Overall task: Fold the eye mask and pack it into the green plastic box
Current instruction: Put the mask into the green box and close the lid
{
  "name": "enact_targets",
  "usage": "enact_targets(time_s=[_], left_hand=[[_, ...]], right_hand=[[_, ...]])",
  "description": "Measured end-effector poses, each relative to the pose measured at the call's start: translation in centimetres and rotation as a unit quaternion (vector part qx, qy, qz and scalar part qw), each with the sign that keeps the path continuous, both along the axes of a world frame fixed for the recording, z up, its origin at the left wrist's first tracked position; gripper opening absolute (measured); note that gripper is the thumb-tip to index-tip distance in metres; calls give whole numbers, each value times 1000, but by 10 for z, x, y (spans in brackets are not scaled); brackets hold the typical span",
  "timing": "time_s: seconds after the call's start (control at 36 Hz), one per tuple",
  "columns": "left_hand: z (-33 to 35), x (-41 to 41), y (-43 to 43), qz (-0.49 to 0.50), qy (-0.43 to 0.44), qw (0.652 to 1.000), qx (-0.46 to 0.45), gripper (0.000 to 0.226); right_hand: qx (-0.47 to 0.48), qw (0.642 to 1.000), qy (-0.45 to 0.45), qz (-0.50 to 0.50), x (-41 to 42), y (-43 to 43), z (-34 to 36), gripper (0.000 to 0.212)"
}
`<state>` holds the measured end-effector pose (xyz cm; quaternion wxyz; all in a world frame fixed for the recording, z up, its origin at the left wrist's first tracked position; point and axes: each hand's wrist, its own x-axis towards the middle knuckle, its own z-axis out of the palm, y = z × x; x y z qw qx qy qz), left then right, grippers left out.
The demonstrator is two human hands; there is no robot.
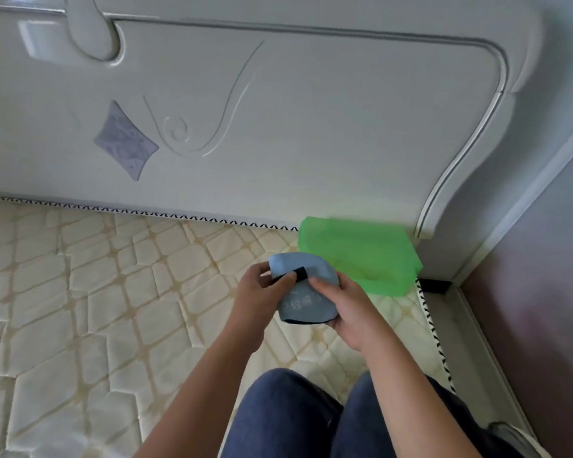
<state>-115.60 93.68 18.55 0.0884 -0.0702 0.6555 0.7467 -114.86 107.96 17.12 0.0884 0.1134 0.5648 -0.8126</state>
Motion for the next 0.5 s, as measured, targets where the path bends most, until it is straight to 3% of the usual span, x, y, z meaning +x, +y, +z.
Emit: enact_targets(time_s=[0.14,0.31,0.5], left_hand=[[-8,-3,18,-33,-10,999,-17,38],[-14,-6,30,18,-23,1000,8,8],[-10,-7,38,85,-25,996,30,32]], right_hand=[[-9,999,12,-51,0,16,-1,11],[-4,998,8,-66,3,28,-5,15],[-20,995,-1,-100,4,41,-8,13]])
